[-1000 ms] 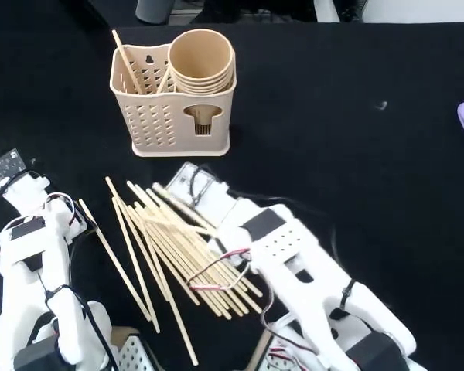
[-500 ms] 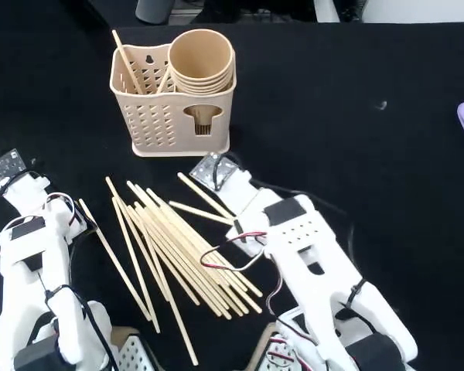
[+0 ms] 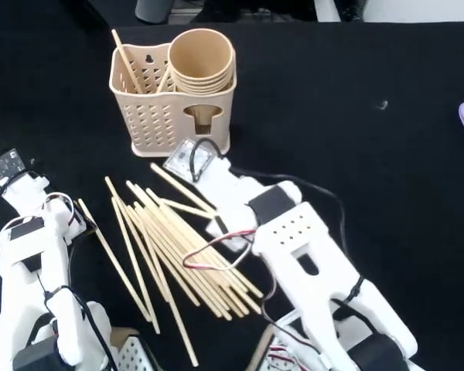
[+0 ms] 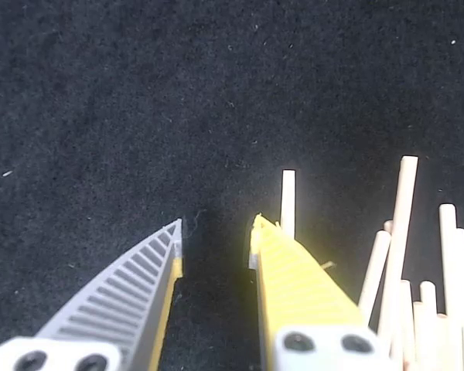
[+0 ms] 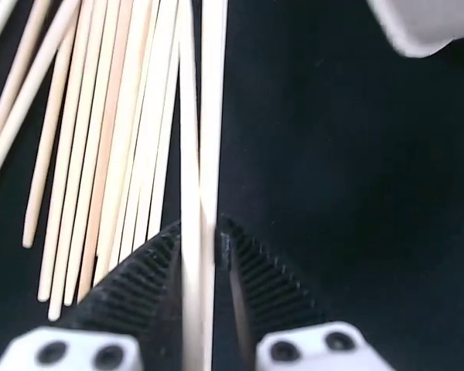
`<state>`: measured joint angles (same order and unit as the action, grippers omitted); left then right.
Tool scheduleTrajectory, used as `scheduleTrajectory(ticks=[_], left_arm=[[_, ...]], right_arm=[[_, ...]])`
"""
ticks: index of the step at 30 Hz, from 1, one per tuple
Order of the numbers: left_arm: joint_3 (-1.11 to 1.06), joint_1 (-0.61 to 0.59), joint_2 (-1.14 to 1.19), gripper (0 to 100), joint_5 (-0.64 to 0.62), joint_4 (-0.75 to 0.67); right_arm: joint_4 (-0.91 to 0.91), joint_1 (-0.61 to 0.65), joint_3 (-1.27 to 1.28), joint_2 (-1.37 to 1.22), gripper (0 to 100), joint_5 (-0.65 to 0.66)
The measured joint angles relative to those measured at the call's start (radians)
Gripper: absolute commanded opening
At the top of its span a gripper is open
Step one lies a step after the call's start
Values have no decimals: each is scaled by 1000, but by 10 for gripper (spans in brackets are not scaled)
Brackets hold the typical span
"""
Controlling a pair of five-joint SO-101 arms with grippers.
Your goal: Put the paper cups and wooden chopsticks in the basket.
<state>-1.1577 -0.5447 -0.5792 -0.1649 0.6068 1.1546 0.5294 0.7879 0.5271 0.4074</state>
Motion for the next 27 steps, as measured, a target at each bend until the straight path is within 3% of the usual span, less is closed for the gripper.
scheduleTrajectory(ticks=[12,20,27], left_arm=[[0,0,0,145,0,0],[0,0,0,145,0,0],[0,0,0,145,0,0]], right_arm=[[-201,-2,333,0,15,69],[-230,-212,371,0,98,167],[-233,-242,371,0,98,199]])
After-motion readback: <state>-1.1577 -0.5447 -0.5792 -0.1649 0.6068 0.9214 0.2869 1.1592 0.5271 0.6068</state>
